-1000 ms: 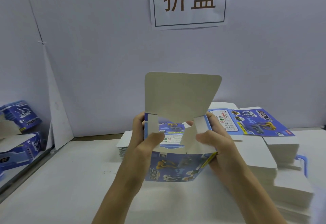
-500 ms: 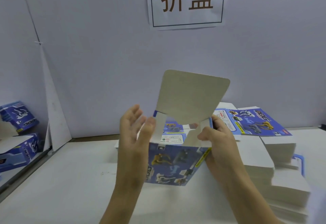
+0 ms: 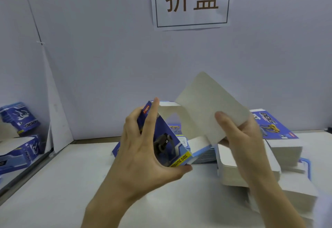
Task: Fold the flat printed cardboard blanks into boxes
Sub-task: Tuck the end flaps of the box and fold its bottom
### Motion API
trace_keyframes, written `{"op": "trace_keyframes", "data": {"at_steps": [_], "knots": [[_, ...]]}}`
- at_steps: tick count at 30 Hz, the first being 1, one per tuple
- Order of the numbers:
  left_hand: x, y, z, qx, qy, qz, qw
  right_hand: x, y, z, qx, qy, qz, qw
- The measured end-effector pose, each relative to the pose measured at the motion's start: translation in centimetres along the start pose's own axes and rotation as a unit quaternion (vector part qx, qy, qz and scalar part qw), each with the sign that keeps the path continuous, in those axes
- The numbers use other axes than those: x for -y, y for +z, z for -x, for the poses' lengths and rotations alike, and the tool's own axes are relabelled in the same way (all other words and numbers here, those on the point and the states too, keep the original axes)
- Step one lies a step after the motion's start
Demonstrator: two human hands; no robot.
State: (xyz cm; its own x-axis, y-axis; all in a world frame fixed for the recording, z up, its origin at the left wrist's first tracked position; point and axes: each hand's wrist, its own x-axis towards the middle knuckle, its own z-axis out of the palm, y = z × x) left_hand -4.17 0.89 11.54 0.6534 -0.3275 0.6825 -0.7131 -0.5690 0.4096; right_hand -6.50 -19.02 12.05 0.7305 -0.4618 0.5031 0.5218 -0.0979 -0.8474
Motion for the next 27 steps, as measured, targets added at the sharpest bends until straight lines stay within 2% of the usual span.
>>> {"op": "trace_keyframes", "data": {"at_steps": [3, 10, 13, 15, 16, 18, 20, 22, 24, 27], "knots": [[0.2, -0.6, 0.2, 0.005, 0.010, -0.009, 1.000, 0.5, -1.2, 0.0, -0.003, -0.127, 0.095, 0.987], [-0.2, -0.7, 0.1, 0.009, 0.038, -0.044, 0.998, -0.5, -2.0, -0.4, 0.014, -0.219, 0.147, 0.965], [-0.4, -0.4, 0.3, 0.009, 0.047, -0.055, 0.997, -0.7, -2.0, -0.3, -0.009, -0.327, 0.243, 0.913], [-0.5, -0.1, 0.4, 0.011, 0.050, -0.069, 0.996, -0.6, -1.7, -0.2, -0.009, -0.351, 0.267, 0.897], [-0.5, 0.0, 0.4, 0.013, 0.048, -0.077, 0.996, -0.6, -1.6, -0.2, 0.009, -0.343, 0.254, 0.904], [-0.5, 0.1, 0.3, 0.014, 0.040, -0.078, 0.996, -0.3, -1.5, 0.0, 0.071, -0.275, 0.164, 0.945], [-0.5, 0.0, 0.2, 0.002, 0.033, -0.059, 0.998, 0.2, -1.3, 0.2, 0.128, -0.143, 0.005, 0.981], [-0.7, -0.3, 0.1, -0.022, 0.032, -0.035, 0.999, 0.1, -1.2, 0.1, 0.137, -0.025, -0.108, 0.984], [-0.9, -0.5, 0.0, -0.043, 0.049, -0.025, 0.998, -0.2, -1.1, 0.3, 0.163, 0.042, -0.122, 0.978], [-1.2, -0.5, 0.0, -0.045, 0.071, -0.043, 0.995, -0.6, -0.3, 0.9, 0.214, 0.079, -0.027, 0.973]]}}
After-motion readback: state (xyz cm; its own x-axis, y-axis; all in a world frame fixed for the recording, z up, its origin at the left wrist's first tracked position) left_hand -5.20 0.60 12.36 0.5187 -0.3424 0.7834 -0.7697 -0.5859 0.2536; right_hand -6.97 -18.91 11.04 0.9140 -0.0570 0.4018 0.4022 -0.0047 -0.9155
